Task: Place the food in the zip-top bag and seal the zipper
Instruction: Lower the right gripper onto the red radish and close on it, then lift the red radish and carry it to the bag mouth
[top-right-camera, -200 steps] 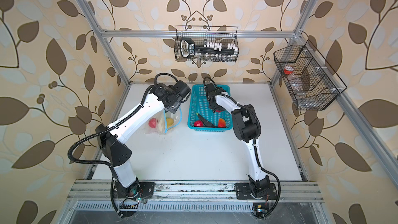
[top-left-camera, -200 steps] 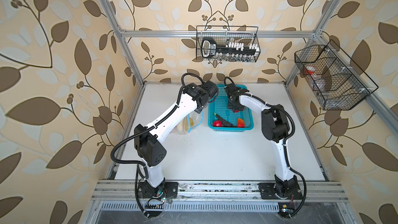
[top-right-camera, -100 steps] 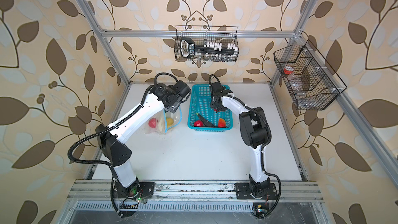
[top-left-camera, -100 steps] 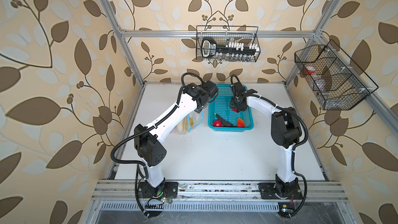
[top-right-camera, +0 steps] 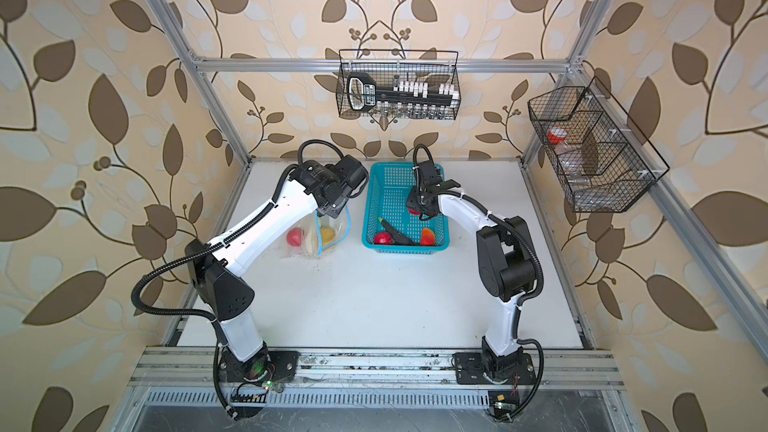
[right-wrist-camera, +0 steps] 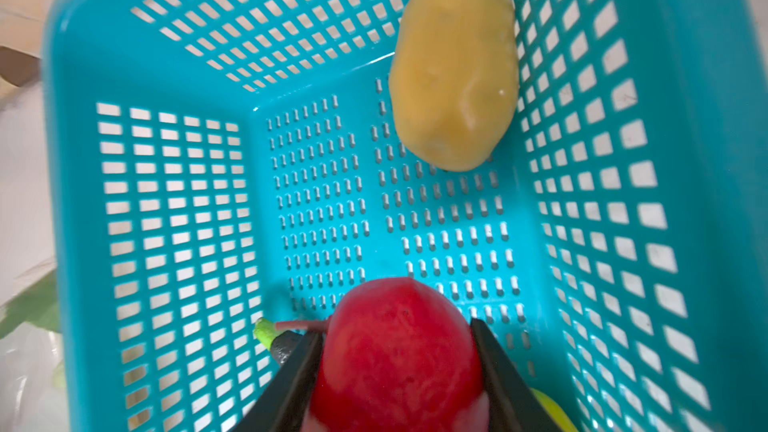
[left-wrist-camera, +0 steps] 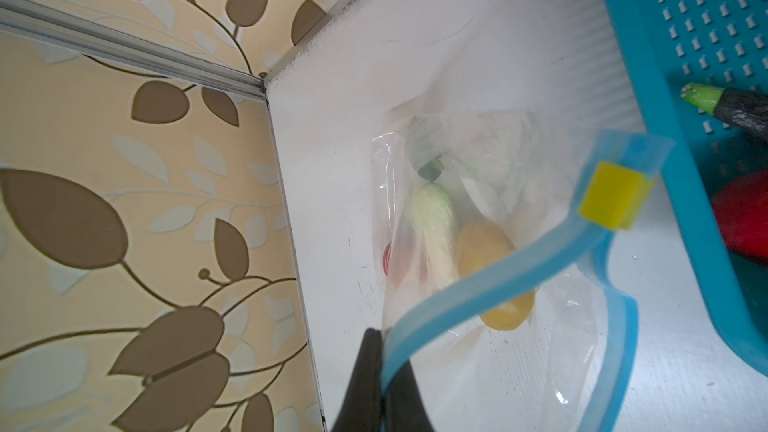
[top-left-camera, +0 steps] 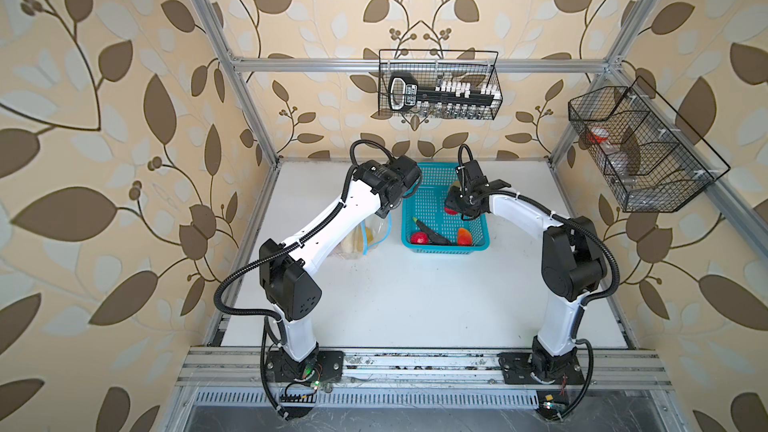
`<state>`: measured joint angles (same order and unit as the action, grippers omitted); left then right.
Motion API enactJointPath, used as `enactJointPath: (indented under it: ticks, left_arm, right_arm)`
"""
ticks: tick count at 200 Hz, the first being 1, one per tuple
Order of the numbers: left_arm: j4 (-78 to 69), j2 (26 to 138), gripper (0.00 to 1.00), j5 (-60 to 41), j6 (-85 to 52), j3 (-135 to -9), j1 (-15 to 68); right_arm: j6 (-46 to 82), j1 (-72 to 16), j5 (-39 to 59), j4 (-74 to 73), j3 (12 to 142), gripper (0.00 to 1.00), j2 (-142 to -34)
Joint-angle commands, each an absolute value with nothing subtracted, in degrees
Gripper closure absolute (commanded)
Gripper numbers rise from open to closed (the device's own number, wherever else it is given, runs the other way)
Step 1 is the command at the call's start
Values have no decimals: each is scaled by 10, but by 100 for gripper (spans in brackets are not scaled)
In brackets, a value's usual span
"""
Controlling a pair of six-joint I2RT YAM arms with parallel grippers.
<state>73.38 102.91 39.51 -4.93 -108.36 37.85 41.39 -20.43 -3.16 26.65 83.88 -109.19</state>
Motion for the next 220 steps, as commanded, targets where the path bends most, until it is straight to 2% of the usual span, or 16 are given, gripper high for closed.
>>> enactJointPath:
  ticks: [1, 105, 142, 220]
  left_arm:
    - [740, 1032, 100, 415, -60, -1095, 379]
    - [738, 1025, 100, 408, -59, -1087, 379]
    - [738, 1026, 100, 409, -60, -1087, 379]
    - [733, 1022, 100, 415, -58, -1081, 379]
  right_arm:
    - [426, -202, -8, 249, 815, 60, -1065]
    - [492, -205, 40, 124, 648, 60, -924]
    - [498, -232, 53, 41, 593, 57, -860]
    - [514, -279, 82, -71, 544, 57, -818]
